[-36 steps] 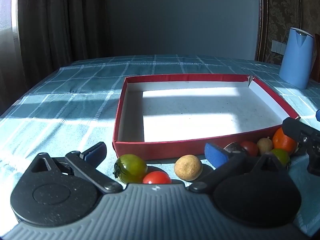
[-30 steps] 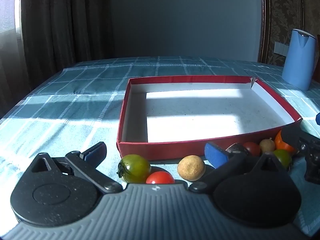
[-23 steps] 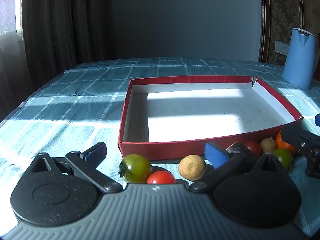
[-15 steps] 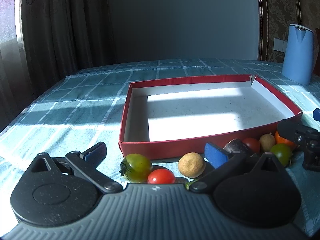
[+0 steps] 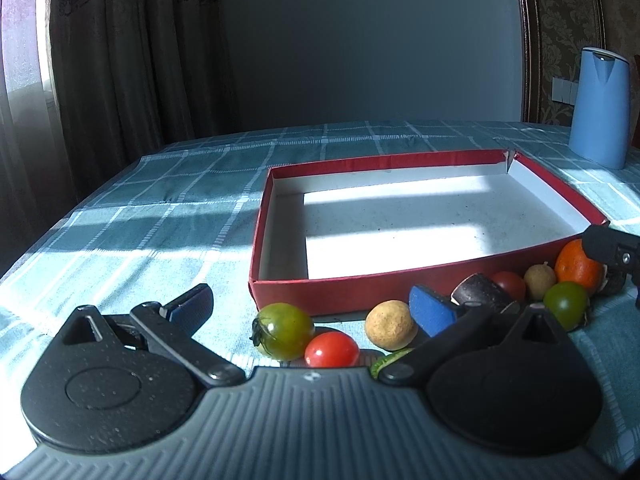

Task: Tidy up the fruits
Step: 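Move the right gripper toward the black eggplant slice while the left gripper approaches the cut green lime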

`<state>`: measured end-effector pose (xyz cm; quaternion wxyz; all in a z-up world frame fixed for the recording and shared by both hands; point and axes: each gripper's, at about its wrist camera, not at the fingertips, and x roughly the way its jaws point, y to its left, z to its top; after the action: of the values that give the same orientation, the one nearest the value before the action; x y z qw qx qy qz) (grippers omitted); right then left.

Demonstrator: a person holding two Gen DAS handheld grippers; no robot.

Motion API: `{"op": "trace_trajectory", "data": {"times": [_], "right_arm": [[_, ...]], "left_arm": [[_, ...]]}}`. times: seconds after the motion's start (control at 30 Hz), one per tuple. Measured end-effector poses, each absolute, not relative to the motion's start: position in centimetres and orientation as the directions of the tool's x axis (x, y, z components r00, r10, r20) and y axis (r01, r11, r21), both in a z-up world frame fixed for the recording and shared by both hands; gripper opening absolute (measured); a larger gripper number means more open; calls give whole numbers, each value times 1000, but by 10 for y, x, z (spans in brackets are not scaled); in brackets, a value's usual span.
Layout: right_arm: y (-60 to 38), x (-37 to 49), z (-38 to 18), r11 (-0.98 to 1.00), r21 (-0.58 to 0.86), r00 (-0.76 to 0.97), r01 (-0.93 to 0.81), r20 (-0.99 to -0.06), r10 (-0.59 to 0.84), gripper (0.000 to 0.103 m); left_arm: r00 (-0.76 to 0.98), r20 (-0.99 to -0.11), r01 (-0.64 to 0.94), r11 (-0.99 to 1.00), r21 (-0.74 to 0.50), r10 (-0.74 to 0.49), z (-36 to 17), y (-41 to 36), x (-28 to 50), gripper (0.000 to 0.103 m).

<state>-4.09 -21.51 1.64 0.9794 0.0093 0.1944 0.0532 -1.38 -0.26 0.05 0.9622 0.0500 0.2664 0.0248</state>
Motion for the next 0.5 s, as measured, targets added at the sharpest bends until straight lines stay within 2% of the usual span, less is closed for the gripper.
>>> {"op": "trace_trajectory", "data": {"times": [0.17, 0.5], "right_arm": [[-237, -53, 17, 995, 46, 923, -83, -372, 94, 103], [-259, -51, 5, 996, 50, 883, -68, -462, 83, 103]], "left_arm": [[851, -521, -14, 994, 107, 68, -1, -3, -13, 103], [851, -520, -9, 993, 119, 70, -2, -6, -14, 103]]}}
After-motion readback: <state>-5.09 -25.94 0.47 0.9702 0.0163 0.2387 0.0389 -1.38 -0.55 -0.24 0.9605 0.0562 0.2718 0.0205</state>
